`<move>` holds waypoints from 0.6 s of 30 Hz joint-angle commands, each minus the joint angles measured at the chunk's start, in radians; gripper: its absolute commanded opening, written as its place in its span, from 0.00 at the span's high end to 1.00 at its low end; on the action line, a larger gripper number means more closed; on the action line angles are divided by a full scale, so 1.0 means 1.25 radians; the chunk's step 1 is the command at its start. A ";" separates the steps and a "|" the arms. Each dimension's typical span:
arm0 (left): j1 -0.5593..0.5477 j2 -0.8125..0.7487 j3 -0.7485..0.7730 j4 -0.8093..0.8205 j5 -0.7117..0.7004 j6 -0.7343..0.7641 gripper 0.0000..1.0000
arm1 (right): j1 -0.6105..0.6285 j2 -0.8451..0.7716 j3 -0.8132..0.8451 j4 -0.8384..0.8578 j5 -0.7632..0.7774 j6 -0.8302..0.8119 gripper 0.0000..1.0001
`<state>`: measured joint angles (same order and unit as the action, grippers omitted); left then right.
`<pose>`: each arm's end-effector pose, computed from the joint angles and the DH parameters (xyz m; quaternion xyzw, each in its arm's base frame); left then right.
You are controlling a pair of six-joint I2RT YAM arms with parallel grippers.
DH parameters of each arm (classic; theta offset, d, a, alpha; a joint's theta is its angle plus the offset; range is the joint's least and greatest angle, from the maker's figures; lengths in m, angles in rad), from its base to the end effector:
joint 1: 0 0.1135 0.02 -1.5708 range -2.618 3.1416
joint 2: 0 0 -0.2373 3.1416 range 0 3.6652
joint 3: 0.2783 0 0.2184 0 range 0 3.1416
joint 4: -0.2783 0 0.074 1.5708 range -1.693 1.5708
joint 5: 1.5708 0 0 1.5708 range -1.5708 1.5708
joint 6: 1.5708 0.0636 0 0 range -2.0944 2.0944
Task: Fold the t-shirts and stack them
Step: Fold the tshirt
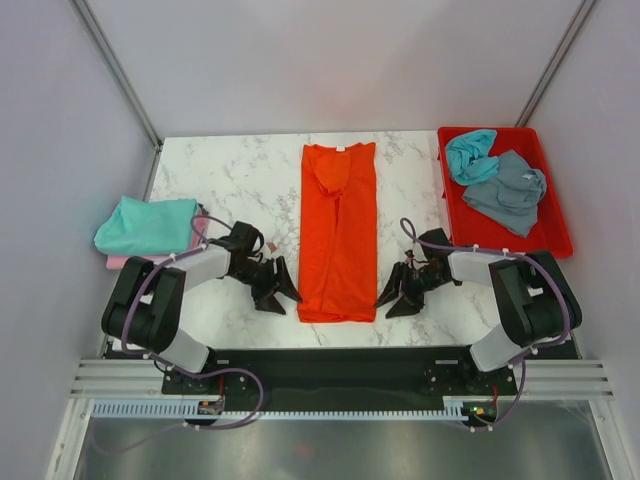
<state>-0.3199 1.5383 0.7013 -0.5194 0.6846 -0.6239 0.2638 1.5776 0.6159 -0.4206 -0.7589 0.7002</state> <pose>0.1997 -0.1085 0.1145 0.1063 -0.9312 0.3431 0.0619 0.1947 0.0979 0.0949 -0.1662 -0.9104 -0.3673 0.0935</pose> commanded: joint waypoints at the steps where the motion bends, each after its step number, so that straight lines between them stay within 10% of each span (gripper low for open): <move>1: 0.003 0.011 -0.010 0.020 0.002 -0.036 0.34 | 0.006 0.018 -0.009 0.044 0.039 0.025 0.46; 18: -0.020 0.063 -0.015 0.091 0.014 -0.079 0.40 | 0.061 0.071 0.004 0.108 0.038 0.066 0.49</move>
<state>-0.3294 1.6039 0.6830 -0.4416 0.6876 -0.6842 0.3317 1.6356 0.6228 -0.2920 -0.7776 0.7715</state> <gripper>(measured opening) 0.608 0.512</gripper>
